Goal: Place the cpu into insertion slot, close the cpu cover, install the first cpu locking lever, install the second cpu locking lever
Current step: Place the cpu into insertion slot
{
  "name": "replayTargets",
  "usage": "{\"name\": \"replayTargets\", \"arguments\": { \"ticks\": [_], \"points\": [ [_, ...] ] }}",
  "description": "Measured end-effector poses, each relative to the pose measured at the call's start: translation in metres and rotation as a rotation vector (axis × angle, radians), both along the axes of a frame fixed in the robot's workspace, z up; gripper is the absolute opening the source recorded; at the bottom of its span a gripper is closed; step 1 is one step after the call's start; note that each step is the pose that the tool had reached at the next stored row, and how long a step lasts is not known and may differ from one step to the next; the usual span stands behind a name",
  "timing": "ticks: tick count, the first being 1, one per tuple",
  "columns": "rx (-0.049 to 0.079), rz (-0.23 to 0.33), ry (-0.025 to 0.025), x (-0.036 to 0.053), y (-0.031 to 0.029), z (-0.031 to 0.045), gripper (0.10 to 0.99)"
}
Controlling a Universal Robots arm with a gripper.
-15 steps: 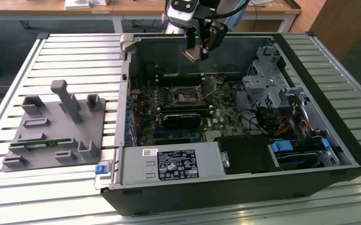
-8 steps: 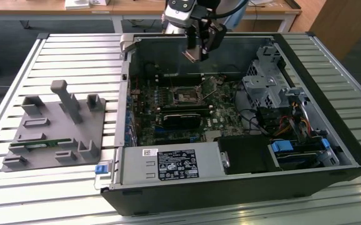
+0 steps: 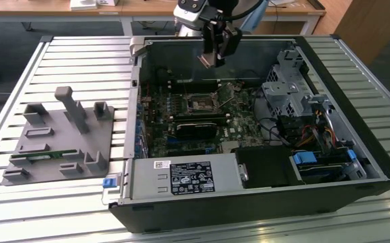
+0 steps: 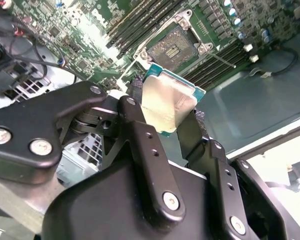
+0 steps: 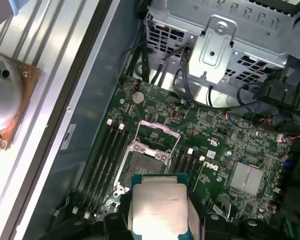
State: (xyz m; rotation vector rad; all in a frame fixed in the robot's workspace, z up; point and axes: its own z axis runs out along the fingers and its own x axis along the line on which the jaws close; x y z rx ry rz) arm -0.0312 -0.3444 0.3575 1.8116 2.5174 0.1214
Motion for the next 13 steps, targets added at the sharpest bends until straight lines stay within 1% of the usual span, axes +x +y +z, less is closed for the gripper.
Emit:
{"name": "replayTargets", "arguments": {
  "ticks": [11,13],
  "points": [
    [0.000,-0.186,0.0000,-0.0001,0.0000,-0.0041,0.529],
    [0.000,-0.205,0.0001,-0.0003,0.0004,-0.0049,0.529]
  ]
}}
